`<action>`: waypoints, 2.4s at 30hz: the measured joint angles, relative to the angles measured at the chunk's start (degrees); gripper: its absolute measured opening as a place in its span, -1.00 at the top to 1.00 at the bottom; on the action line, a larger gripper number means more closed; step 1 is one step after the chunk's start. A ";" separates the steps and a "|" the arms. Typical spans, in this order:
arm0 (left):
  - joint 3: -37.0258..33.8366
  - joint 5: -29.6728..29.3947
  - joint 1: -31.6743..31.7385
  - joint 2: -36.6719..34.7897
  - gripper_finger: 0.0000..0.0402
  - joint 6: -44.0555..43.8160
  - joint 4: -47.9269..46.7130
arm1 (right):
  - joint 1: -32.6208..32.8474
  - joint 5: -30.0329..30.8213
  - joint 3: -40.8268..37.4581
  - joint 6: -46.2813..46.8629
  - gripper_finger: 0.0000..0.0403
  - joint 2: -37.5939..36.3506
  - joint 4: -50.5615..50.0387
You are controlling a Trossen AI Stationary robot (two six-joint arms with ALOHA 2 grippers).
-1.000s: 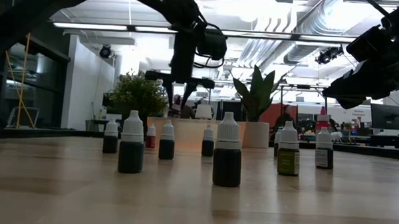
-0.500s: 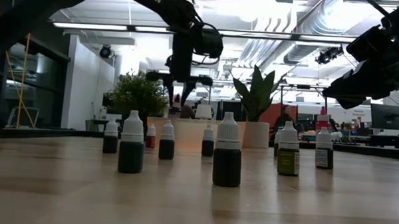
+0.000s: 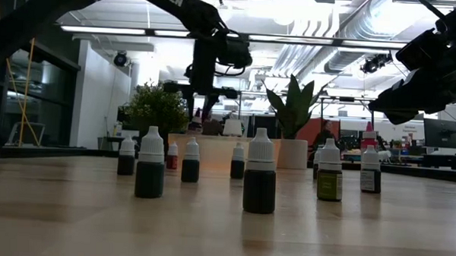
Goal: Pick & Place food coloring
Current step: Put the large violet bottle into the bin, then put the small light green bottle into the bin
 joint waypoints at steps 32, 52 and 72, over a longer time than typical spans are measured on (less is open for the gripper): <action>-2.84 1.28 -0.16 -0.06 0.20 7.02 1.34 | 0.00 0.00 0.00 0.00 1.00 0.02 0.02; 0.26 -4.49 -0.83 -5.75 0.20 15.31 2.30 | -0.02 0.00 0.00 0.00 1.00 0.00 0.02; 0.28 30.89 -4.25 -25.12 0.20 72.68 19.42 | -0.01 0.00 -0.01 0.00 1.00 0.00 0.00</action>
